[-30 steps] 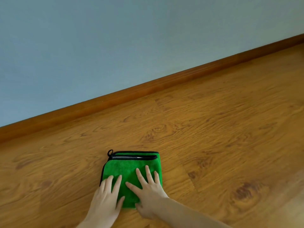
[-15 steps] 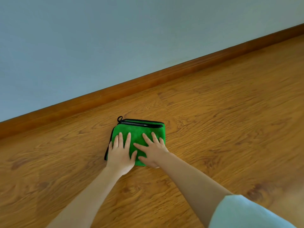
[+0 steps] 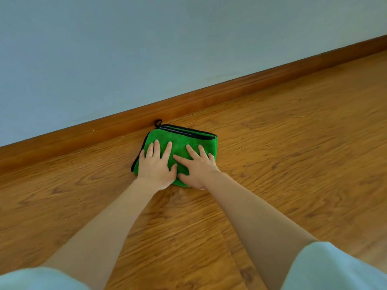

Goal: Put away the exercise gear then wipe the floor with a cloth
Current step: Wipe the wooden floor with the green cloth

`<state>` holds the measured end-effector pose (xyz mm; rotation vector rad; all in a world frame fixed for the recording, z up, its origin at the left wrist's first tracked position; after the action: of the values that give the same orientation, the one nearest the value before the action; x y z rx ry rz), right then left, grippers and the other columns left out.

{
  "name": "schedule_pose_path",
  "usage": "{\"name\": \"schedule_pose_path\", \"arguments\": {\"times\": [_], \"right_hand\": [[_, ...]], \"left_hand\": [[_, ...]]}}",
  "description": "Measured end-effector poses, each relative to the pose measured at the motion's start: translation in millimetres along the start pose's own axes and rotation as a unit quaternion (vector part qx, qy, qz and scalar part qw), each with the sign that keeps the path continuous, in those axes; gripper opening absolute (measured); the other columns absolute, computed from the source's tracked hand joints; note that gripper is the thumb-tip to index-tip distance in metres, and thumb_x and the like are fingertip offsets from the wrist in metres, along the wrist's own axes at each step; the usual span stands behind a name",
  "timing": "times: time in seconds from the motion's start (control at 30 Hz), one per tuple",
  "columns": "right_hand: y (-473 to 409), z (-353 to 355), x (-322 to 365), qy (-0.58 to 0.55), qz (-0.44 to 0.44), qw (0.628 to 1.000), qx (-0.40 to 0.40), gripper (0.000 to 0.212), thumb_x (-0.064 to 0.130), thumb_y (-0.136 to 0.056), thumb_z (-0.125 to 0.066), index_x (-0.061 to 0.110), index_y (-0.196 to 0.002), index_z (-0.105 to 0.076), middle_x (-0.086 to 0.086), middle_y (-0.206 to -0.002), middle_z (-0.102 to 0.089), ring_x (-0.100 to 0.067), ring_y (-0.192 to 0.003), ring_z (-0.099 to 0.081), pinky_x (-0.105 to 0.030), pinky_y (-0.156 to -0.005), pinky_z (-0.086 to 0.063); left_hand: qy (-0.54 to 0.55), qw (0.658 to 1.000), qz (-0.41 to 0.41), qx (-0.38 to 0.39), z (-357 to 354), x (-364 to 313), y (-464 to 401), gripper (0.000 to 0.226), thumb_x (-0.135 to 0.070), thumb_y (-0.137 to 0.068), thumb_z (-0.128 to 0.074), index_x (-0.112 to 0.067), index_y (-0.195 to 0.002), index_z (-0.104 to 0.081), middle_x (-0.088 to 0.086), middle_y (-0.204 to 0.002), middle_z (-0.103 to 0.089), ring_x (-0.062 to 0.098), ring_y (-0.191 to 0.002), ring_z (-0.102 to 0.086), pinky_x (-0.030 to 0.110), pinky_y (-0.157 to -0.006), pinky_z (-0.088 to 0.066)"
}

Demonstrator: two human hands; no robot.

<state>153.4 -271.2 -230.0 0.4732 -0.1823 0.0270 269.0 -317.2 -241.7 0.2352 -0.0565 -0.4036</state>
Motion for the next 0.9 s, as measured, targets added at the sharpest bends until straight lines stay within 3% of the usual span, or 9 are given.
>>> {"name": "schedule_pose_path", "arguments": {"times": [0.4, 0.67, 0.9], "right_hand": [[20.3, 14.9, -160.2, -0.025, -0.081, 0.994, -0.065, 0.061, 0.057, -0.094, -0.027, 0.045, -0.146, 0.0, -0.002, -0.158, 0.013, -0.032, -0.144, 0.013, -0.049, -0.117, -0.001], [118.2, -5.8, -331.1, -0.015, -0.218, 0.973, -0.074, 0.062, 0.061, -0.093, -0.016, 0.044, -0.145, 0.012, 0.001, -0.157, 0.018, -0.027, -0.144, 0.016, -0.045, -0.118, 0.0], [144.5, -17.3, -347.3, -0.059, -0.259, 0.961, -0.071, 0.062, 0.061, -0.093, -0.016, 0.043, -0.145, 0.011, 0.001, -0.157, 0.019, -0.027, -0.144, 0.018, -0.046, -0.118, 0.004]], "left_hand": [[0.022, 0.996, -0.08, -0.027, 9.9, -150.4, -73.8, 0.064, -0.053, -0.095, -0.013, -0.027, -0.147, 0.014, 0.012, -0.156, 0.015, 0.026, -0.143, 0.014, 0.045, -0.114, 0.009], [0.041, 0.979, -0.199, -0.002, 12.5, -356.2, -83.8, 0.066, -0.058, -0.094, -0.012, -0.028, -0.147, 0.013, 0.012, -0.154, 0.02, 0.026, -0.142, 0.021, 0.046, -0.111, 0.017], [0.033, 0.971, -0.237, -0.002, 7.5, -386.6, -72.2, 0.067, -0.06, -0.092, -0.013, -0.03, -0.147, 0.012, 0.011, -0.155, 0.019, 0.024, -0.142, 0.02, 0.047, -0.113, 0.014]]}}
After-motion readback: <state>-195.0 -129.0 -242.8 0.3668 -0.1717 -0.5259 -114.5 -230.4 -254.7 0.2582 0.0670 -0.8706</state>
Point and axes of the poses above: each hand's wrist, its own y-axis away from the middle knuckle, its own z-axis out of the back of the hand, x = y × z, the point moved 4 cm from there along -y, towards the middle knuckle
